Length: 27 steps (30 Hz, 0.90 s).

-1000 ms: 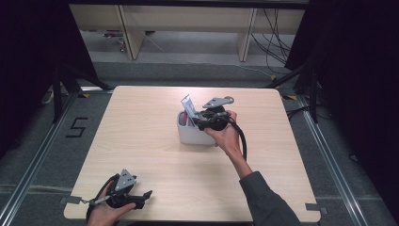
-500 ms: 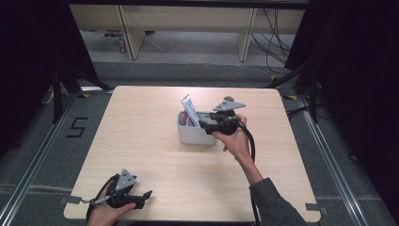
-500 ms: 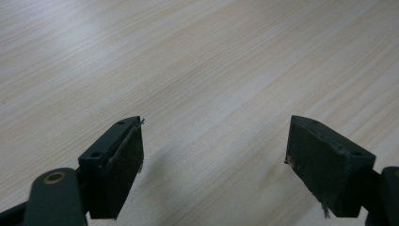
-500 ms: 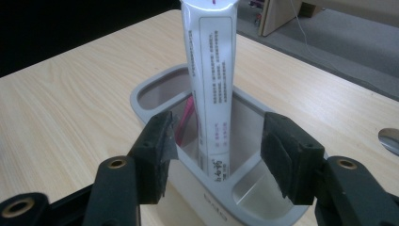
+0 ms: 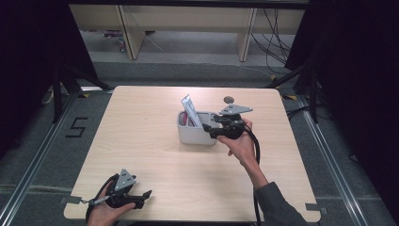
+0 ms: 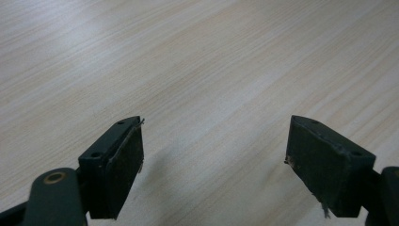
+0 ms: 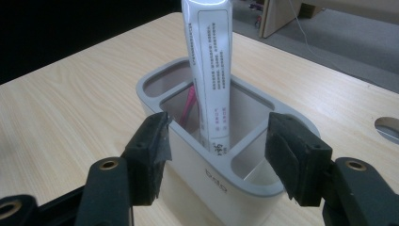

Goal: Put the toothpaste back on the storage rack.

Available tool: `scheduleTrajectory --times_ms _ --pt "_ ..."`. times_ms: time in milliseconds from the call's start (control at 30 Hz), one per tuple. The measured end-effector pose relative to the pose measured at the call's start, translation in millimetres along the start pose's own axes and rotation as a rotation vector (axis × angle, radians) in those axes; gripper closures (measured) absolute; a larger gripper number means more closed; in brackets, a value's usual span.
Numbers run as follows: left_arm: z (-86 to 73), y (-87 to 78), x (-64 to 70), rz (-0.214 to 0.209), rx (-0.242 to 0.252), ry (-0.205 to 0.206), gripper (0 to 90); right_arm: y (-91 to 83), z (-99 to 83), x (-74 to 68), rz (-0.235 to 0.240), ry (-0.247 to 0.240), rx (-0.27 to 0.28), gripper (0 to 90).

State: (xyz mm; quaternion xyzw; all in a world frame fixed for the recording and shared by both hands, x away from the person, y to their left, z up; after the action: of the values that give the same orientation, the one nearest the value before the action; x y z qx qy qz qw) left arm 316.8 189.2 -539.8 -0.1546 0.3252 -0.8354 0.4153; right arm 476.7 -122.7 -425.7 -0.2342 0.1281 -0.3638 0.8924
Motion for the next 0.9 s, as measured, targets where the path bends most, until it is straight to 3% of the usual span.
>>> scheduleTrajectory --times_ms 133,300,333,433,467,600,633,700,767,833,900 --pt "0.1 -0.8 -0.3 0.000 0.001 0.004 18.8 -3.4 -2.5 3.2 0.000 -0.009 0.006 40.4" --pt "-0.2 -1.2 -0.9 -0.002 -0.005 0.018 18.8 -10.1 -8.3 4.8 -0.006 0.032 0.003 38.0" --pt "-0.3 -1.1 -0.7 -0.002 -0.007 0.017 18.8 -10.6 -9.3 7.1 -0.004 0.003 0.007 37.7" --pt "-0.1 -1.7 -0.4 0.002 -0.004 0.014 18.8 -13.4 -15.1 9.0 -0.009 0.008 0.004 36.6" --pt "0.1 -1.9 -0.9 0.001 -0.004 0.012 18.8 -14.8 -17.3 8.1 -0.006 0.037 -0.008 36.4" --pt "0.4 -2.9 -2.9 0.016 -0.006 0.009 18.8 -18.0 -23.4 11.2 -0.007 0.059 -0.010 35.2" --pt "0.7 -2.4 -2.6 0.018 -0.001 0.003 18.8 -18.4 -24.5 13.0 -0.013 0.037 -0.001 35.0" --pt "0.7 -2.6 -2.3 0.019 -0.006 0.009 18.8 -19.9 -28.9 10.2 0.003 0.081 -0.007 34.2" --pt "-0.7 -4.3 -3.4 0.011 -0.023 0.030 18.8 -21.6 -32.6 12.0 0.001 0.064 -0.013 33.6" --pt "-1.1 -4.2 -3.3 0.013 -0.021 0.025 18.8 -21.6 -34.4 11.7 -0.009 0.067 -0.004 33.4" --pt "-1.7 -5.2 -4.2 0.016 -0.022 0.027 18.8 -21.9 -40.3 10.6 0.001 0.073 -0.028 31.8"
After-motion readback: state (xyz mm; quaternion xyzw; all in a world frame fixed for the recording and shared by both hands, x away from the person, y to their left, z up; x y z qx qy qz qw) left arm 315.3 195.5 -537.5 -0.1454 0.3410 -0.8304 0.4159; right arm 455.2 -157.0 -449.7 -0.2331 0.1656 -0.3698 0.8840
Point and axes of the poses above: each handheld gripper's, and its own axes: y roughly forward along the jaws, z roughly out of its top, x roughly to its right, the point moved 4 cm from there along y, roughly forward along the jaws, and after that the axes turned 1 degree about z, right-handed, at the moved point
